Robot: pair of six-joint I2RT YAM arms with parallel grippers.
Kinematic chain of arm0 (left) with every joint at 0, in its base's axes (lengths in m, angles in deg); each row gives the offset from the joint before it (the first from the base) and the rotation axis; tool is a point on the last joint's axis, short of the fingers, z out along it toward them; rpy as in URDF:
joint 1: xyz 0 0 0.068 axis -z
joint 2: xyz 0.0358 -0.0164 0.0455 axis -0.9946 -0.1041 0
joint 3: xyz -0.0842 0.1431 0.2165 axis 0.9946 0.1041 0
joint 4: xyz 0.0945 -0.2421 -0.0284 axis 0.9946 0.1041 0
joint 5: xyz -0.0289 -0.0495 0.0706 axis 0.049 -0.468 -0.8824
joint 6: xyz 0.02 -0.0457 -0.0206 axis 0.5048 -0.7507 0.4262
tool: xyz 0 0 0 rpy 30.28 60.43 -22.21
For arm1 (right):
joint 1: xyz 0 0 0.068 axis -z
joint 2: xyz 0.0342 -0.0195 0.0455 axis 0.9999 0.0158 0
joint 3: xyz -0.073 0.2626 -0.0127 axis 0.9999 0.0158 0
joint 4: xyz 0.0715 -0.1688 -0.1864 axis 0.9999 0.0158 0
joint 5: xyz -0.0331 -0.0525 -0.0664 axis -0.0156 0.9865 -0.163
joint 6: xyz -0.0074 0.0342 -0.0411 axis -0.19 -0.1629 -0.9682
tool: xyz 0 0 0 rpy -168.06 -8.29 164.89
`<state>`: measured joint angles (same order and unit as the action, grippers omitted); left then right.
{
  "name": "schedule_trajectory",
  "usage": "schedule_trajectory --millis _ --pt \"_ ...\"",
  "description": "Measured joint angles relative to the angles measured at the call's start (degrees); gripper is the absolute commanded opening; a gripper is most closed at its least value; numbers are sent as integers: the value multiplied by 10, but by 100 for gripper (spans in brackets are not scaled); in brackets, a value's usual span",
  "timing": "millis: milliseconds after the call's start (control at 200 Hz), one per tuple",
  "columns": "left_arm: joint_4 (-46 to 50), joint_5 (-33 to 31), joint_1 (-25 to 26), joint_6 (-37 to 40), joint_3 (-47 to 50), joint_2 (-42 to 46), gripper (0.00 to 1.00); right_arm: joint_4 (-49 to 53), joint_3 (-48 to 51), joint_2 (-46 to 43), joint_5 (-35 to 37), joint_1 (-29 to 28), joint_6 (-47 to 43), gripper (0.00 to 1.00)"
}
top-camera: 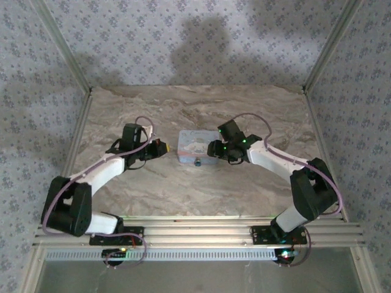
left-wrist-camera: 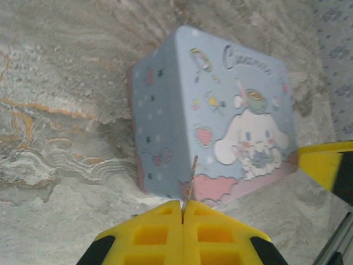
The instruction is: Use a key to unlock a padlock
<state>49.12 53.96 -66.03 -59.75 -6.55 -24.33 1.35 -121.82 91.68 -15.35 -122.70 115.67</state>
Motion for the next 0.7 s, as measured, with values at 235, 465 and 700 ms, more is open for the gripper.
schedule_trajectory --millis 235,465,700 --pt "-26 -6 19 -5 -17 -117 0 -11 0 23 -14 31 0 56" --pt "-40 -18 60 -16 -91 -194 0 -29 -1 32 -41 62 -5 54" --pt "-52 -24 65 -20 -129 -224 0 -32 -8 40 -61 75 -16 55"
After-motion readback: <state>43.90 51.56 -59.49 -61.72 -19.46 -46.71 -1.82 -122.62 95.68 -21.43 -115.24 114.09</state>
